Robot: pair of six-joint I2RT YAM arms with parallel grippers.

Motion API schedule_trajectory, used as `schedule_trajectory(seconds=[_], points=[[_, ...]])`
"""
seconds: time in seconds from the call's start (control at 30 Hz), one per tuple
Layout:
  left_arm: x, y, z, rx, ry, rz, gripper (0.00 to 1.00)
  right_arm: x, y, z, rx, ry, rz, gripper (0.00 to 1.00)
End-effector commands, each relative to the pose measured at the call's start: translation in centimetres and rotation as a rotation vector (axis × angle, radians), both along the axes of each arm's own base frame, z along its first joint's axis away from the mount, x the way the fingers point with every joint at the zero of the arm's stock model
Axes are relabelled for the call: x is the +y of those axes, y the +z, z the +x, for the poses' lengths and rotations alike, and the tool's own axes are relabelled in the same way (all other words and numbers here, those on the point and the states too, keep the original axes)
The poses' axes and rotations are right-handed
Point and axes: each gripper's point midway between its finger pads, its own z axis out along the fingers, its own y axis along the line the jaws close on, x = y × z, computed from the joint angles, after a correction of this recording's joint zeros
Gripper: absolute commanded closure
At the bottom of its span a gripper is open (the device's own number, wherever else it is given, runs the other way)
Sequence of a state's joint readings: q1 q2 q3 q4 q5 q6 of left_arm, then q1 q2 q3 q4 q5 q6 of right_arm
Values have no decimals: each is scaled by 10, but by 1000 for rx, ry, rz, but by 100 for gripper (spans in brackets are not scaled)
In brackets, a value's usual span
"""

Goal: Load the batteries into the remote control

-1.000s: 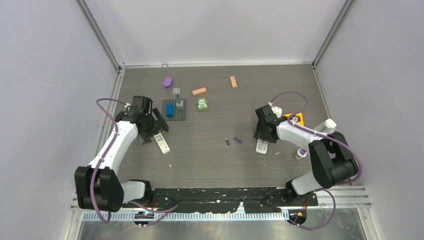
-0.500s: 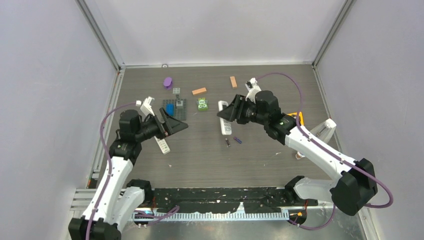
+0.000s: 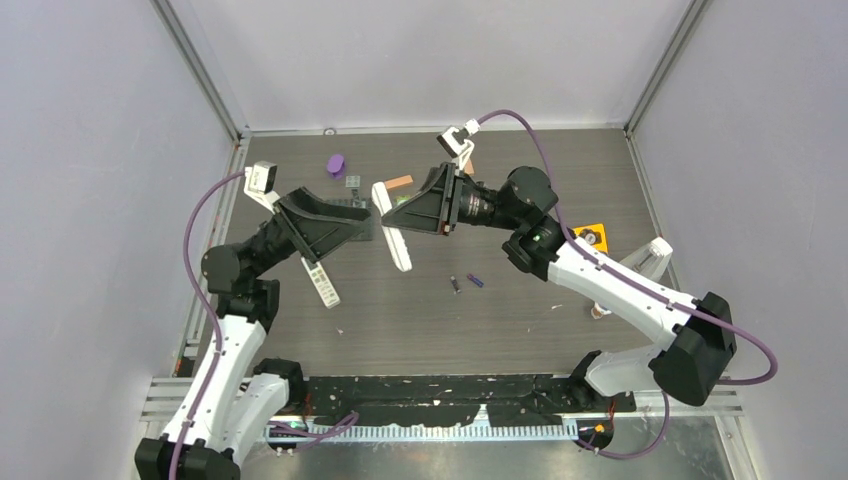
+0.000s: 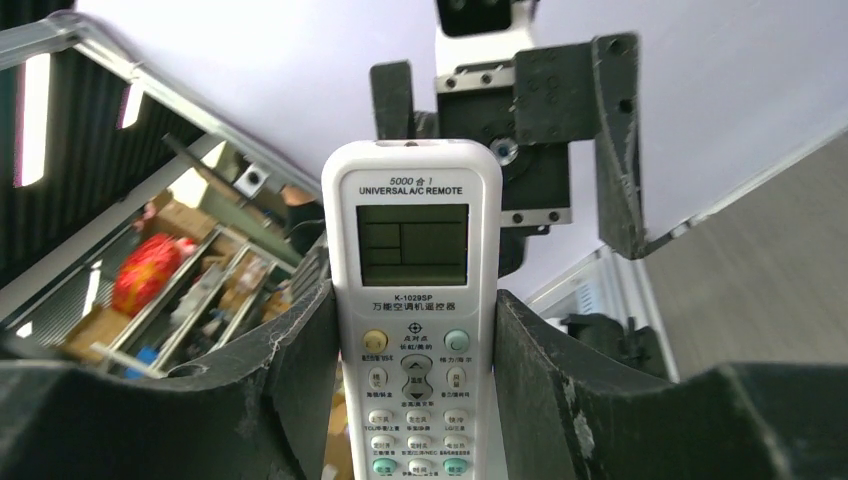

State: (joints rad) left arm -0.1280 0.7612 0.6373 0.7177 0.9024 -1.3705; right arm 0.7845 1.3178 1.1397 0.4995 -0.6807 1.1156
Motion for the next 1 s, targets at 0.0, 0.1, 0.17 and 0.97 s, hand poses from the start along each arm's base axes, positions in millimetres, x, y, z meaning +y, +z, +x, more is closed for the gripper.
schedule_trajectory(seconds=[0.0, 0.1, 0.17, 0.97], points=[[3, 49, -37, -187, -78, -86, 7, -7, 33, -33, -30, 164, 110, 75], [3, 54, -40, -228, -68, -74, 7, -3, 25, -37, -14, 179, 90, 75], [2, 50, -38, -218, -62, -58, 7, 1, 17, -36, -1, 179, 61, 74], [-3, -57, 18, 308, 72, 201, 38, 41, -53, -6, 83, 112, -209, 75]])
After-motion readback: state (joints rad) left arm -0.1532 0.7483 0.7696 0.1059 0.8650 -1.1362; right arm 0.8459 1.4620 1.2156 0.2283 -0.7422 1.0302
